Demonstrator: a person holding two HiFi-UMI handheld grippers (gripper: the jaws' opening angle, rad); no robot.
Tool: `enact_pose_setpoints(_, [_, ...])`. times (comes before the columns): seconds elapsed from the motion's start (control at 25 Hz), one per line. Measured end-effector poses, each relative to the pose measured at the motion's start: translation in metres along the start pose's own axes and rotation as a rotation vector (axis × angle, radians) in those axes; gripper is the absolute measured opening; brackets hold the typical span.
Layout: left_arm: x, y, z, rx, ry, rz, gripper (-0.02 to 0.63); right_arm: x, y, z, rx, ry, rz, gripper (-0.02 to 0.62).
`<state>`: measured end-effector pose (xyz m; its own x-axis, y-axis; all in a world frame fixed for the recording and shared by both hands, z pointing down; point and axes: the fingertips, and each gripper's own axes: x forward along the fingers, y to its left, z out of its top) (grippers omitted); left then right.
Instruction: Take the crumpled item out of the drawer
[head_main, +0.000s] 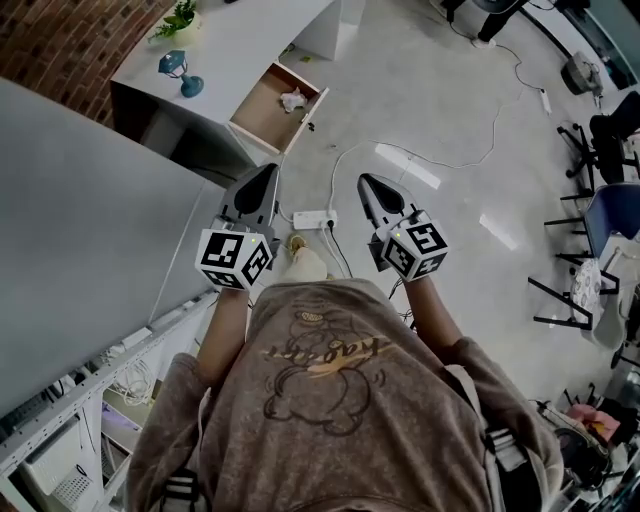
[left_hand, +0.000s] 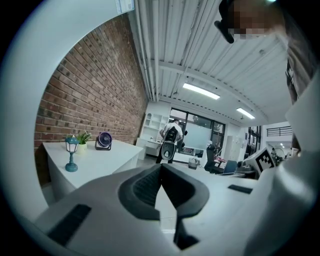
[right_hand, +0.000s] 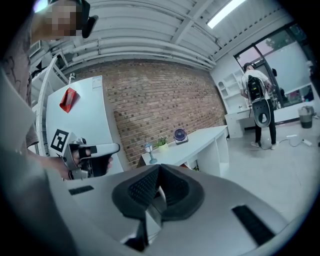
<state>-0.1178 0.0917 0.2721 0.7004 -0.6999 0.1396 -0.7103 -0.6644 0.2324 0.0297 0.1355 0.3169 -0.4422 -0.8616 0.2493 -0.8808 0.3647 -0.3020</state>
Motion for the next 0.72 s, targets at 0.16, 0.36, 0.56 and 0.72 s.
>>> enact_pose_setpoints(0.16, [0.020, 0.020, 0.010, 0.011, -0.007, -0.026, 0.008, 0.025, -0.005, 0.012, -0.010, -0.011, -0.018, -0.003])
enact_pose_setpoints(0.36, [0.040, 0.041, 0.014, 0.012, -0.003, -0.060, 0.008, 0.047, -0.008, 0.023, -0.019, -0.025, -0.043, -0.003])
enact_pose_setpoints(0.56, [0.056, 0.051, 0.016, 0.009, 0.007, -0.093, 0.008, 0.056, -0.016, 0.023, 0.001, -0.028, -0.085, -0.003])
enact_pose_setpoints(0.72, [0.068, 0.054, 0.018, 0.017, 0.017, -0.117, 0.008, 0.060, -0.024, 0.025, 0.012, -0.033, -0.115, -0.003])
